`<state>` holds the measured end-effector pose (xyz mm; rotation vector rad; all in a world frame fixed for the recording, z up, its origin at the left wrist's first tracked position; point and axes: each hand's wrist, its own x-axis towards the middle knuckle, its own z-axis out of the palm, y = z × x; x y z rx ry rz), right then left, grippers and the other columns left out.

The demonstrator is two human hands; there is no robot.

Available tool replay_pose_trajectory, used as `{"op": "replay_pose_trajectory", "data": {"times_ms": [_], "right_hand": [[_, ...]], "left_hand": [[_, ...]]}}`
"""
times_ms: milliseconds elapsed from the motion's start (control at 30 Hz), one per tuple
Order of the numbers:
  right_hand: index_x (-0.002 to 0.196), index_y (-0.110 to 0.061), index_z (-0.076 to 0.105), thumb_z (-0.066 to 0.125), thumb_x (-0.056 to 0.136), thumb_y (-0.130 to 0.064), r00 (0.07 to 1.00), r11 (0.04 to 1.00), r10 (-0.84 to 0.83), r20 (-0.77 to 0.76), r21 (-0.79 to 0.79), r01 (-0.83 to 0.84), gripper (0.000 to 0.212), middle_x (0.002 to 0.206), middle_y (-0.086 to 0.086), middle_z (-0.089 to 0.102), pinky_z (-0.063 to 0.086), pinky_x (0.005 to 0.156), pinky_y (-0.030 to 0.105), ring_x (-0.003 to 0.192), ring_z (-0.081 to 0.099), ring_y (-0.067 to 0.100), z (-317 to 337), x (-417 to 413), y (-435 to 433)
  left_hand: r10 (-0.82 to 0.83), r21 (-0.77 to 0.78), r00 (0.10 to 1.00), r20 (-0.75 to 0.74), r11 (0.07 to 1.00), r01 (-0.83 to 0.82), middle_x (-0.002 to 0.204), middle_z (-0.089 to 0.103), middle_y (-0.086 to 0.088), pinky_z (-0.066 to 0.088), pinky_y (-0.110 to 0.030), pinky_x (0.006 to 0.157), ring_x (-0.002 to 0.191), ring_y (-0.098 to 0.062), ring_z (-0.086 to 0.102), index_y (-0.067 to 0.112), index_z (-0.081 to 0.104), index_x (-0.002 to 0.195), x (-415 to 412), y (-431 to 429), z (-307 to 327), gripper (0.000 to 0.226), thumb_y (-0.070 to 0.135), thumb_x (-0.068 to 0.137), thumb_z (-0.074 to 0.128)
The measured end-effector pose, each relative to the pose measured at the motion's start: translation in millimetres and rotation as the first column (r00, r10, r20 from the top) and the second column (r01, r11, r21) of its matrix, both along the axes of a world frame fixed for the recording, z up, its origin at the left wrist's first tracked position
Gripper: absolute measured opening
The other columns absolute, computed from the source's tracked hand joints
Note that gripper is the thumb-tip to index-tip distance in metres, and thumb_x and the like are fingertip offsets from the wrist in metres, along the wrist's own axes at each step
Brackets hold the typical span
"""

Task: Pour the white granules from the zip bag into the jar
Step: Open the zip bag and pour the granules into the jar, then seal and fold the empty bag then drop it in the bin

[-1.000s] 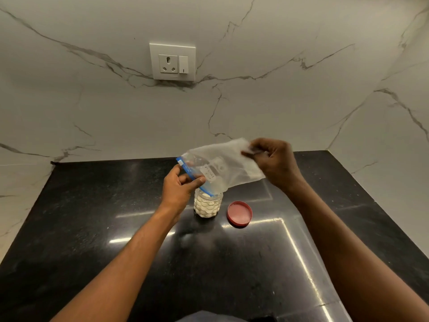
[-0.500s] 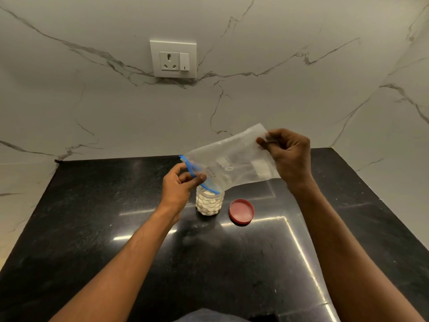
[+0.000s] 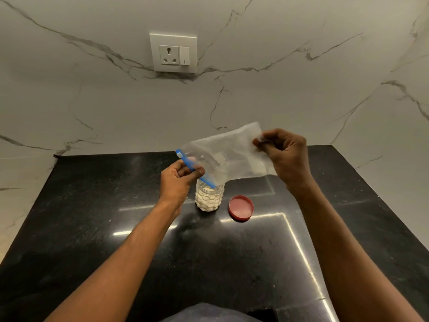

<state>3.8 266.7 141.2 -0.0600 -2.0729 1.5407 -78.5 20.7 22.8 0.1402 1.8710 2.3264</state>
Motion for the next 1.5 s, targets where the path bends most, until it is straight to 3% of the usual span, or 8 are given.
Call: {"op": "replay_pose_trajectory", "data": {"times_ms": [267,433,600,800,1033,1267,1400,1500], "right_hand": [[0.092,-0.022,0.078,0.081,0.088,-0.006,0.999,1.000,-0.006,-0.043,0.027,0.007,0.017,0.088,-0.008,0.081,0.064,0.081,0.029,0.087,0.078,0.015,6.2,-2.5,-1.4],[0.093,-0.019,0.078,0.080,0.089,-0.008,0.999,0.996,-0.012,-0.032,0.086,0.014,0.012,0.089,-0.002,0.080,0.064,0.081,0.033,0.086,0.079,0.020,2.7,-9.0,-1.0],[0.102,-0.008,0.075,0.082,0.090,-0.016,0.989,0.956,-0.142,-0.037,-0.264,0.127,0.017,0.082,-0.001,0.078,0.062,0.076,0.029,0.076,0.075,0.016,-4.1,-5.5,18.9],[0.112,-0.009,0.071,0.084,0.085,-0.022,0.982,0.738,-0.134,0.133,-0.648,0.188,0.032,0.105,0.005,0.080,0.063,0.089,0.047,0.103,0.077,0.027,-28.4,9.9,15.0],[0.137,-0.002,0.060,0.079,0.078,-0.022,0.959,0.516,-0.090,0.270,-0.810,0.277,0.065,0.132,0.020,0.070,0.053,0.105,0.059,0.124,0.067,0.039,-60.1,35.0,-7.4],[0.124,-0.012,0.068,0.083,0.079,-0.021,0.952,0.636,0.000,0.307,-0.734,0.237,0.049,0.120,0.012,0.077,0.065,0.080,0.043,0.109,0.075,0.031,-85.2,56.8,-16.5],[0.138,-0.024,0.060,0.086,0.076,-0.016,0.964,0.722,0.036,0.262,-0.674,0.156,0.068,0.123,0.008,0.075,0.062,0.088,0.049,0.115,0.073,0.030,-82.0,59.2,-9.4],[0.135,-0.031,0.061,0.088,0.078,-0.035,0.962,0.901,-0.023,0.271,-0.413,0.137,0.063,0.118,0.000,0.077,0.059,0.093,0.045,0.115,0.072,0.019,-67.6,53.5,-5.0]], "left_hand": [[-0.005,0.018,1.000,0.025,1.000,0.005,0.105,0.084,-0.001,0.063,-0.018,0.081,0.102,-0.013,0.080,0.019,0.077,0.108,0.2,-1.1,-1.8,0.030,0.003,0.084,0.085],[-0.004,0.032,1.000,0.028,0.999,0.003,0.105,0.084,0.000,0.060,-0.015,0.079,0.102,-0.011,0.079,0.017,0.076,0.113,3.2,-1.5,3.5,0.032,0.004,0.084,0.084],[0.040,-0.031,0.999,0.022,0.999,-0.039,0.101,0.078,-0.001,0.062,-0.031,0.093,0.099,-0.012,0.072,0.024,0.079,0.110,4.2,-4.2,16.7,0.026,0.013,0.086,0.084],[-0.154,0.044,0.984,0.086,0.988,0.150,0.116,0.080,0.005,0.058,-0.013,0.072,0.104,-0.005,0.076,0.025,0.063,0.133,5.8,4.6,40.1,0.054,0.046,0.085,0.079],[-0.033,0.061,0.999,0.039,0.998,0.030,0.098,0.084,-0.007,0.065,-0.024,0.072,0.085,-0.016,0.080,0.018,0.076,0.111,7.7,-4.1,36.5,0.017,0.021,0.094,0.076],[-0.052,-0.042,0.996,-0.074,0.998,0.048,0.096,0.083,-0.002,0.061,-0.019,0.068,0.082,-0.009,0.077,0.024,0.079,0.106,8.6,-33.8,43.0,0.013,0.023,0.094,0.075],[-0.069,-0.065,0.994,-0.082,0.996,0.064,0.094,0.082,0.001,0.060,-0.018,0.068,0.079,-0.007,0.073,0.023,0.080,0.107,7.2,-45.0,50.4,0.014,0.021,0.095,0.073],[-0.113,-0.165,0.989,-0.093,0.982,0.097,0.101,0.081,-0.008,0.061,-0.024,0.072,0.086,-0.019,0.068,0.029,0.083,0.104,4.1,-53.2,58.0,0.014,0.023,0.097,0.072]]}}
